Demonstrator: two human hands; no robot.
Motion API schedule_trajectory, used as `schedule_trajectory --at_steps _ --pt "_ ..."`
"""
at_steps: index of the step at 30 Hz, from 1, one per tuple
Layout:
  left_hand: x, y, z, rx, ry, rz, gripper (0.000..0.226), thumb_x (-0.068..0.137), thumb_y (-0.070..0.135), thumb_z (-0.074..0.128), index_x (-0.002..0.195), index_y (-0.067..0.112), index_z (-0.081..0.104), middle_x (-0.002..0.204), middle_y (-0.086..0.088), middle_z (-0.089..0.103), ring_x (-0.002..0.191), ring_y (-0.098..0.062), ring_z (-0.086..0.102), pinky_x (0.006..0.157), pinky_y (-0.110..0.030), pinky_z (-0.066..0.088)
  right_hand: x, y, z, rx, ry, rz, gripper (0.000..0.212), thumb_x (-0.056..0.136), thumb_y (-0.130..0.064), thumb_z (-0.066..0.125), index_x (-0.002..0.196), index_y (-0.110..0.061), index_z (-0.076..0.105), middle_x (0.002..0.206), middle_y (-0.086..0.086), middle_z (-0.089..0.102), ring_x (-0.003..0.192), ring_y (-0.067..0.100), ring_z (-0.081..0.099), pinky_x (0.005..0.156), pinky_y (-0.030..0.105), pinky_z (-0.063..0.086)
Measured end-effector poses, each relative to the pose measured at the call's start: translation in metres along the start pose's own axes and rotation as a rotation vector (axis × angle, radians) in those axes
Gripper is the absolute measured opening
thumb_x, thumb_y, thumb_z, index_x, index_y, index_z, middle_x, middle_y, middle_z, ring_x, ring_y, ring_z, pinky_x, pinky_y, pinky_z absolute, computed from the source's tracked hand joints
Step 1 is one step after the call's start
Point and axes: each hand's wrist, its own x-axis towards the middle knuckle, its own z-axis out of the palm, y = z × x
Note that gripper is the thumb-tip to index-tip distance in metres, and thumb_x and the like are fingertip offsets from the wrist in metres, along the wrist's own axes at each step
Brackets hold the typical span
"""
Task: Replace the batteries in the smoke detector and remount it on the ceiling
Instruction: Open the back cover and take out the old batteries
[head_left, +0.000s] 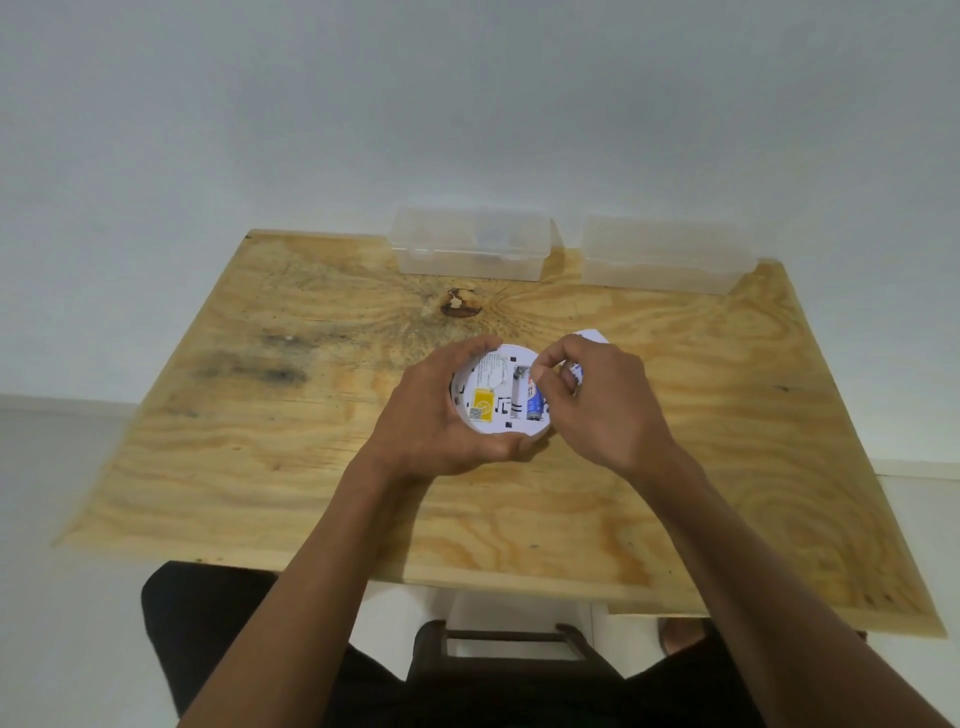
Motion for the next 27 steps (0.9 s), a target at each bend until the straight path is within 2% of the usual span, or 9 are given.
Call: schedule_trajectory --at_steps 4,7,10,13,16,19,23,27 --pt "0.0 0.001 0.001 0.027 0.015 0.004 0.105 0.045 0.059 0.085 0.136 0.016 0.058 0.131 0.002 0.065 0.118 -0.01 0.064 0.096 -0.042 0.055 0.001 -0.001 0.003 0.026 -0.01 0.032 0.006 0.092 -0.028 0.063 0.092 -0.023 0.068 0.066 -0.016 0.059 0.072 0.011 0.06 0.067 0.037 0.054" --pt "0.0 0.001 0.001 0.014 0.024 -0.009 0.105 0.044 0.058 0.086 0.136 0.016 0.058 0.13 0.001 0.066 0.118 -0.011 0.064 0.096 -0.043 0.055 0.001 -0.002 0.003 0.051 -0.012 0.044 0.009 0.092 -0.029 0.064 0.092 -0.022 0.068 0.069 -0.013 0.063 0.069 0.007 0.061 0.065 0.035 0.053" --pt "0.0 0.0 0.001 0.024 0.021 -0.009 0.105 0.044 0.058 0.087 0.136 0.015 0.058 0.13 0.0 0.066 0.118 -0.013 0.064 0.096 -0.044 0.055 0.0 0.0 0.002 0.079 -0.008 0.05 0.01 0.093 -0.031 0.063 0.092 -0.021 0.067 0.068 -0.012 0.063 0.065 0.001 0.059 0.06 0.03 0.048" --pt "0.0 0.001 0.001 0.021 0.023 -0.012 0.105 0.044 0.059 0.086 0.135 0.015 0.058 0.13 0.0 0.066 0.118 -0.013 0.065 0.096 -0.044 0.055 -0.001 -0.001 0.002 0.099 0.001 0.045 0.009 0.093 -0.03 0.063 0.093 -0.022 0.066 0.064 -0.014 0.059 0.061 -0.001 0.058 0.052 0.017 0.042" --pt "0.0 0.003 0.0 0.024 0.017 -0.012 0.106 0.043 0.059 0.085 0.135 0.014 0.058 0.131 -0.001 0.066 0.119 -0.014 0.064 0.097 -0.044 0.054 -0.004 -0.003 0.001 0.13 0.047 0.025 0.008 0.093 -0.027 0.065 0.093 -0.019 0.066 0.073 -0.014 0.061 0.066 -0.001 0.059 0.053 0.01 0.042" --pt "-0.002 0.004 0.0 0.016 0.011 -0.017 0.106 0.044 0.06 0.085 0.135 0.014 0.058 0.13 -0.001 0.066 0.119 -0.014 0.064 0.098 -0.044 0.054 -0.01 -0.004 0.002 0.184 0.103 -0.033 0.01 0.091 -0.027 0.067 0.092 -0.017 0.064 0.084 -0.012 0.066 0.079 0.006 0.064 0.062 0.016 0.047" --pt "-0.001 0.004 0.0 0.017 0.007 -0.023 0.106 0.044 0.06 0.086 0.135 0.015 0.058 0.129 -0.001 0.067 0.118 -0.014 0.064 0.097 -0.044 0.054 -0.019 -0.007 0.003 0.247 0.126 -0.07 0.013 0.089 -0.026 0.07 0.089 -0.018 0.06 0.074 -0.018 0.063 0.074 -0.002 0.06 0.058 0.012 0.043" --pt "-0.002 0.005 -0.001 0.025 -0.002 -0.029 0.106 0.043 0.06 0.087 0.135 0.016 0.058 0.129 0.0 0.066 0.118 -0.014 0.065 0.097 -0.045 0.054 -0.022 -0.008 0.007 0.279 0.133 -0.083 0.013 0.09 -0.024 0.068 0.09 -0.022 0.056 0.074 -0.018 0.061 0.071 0.0 0.061 0.057 0.019 0.045"
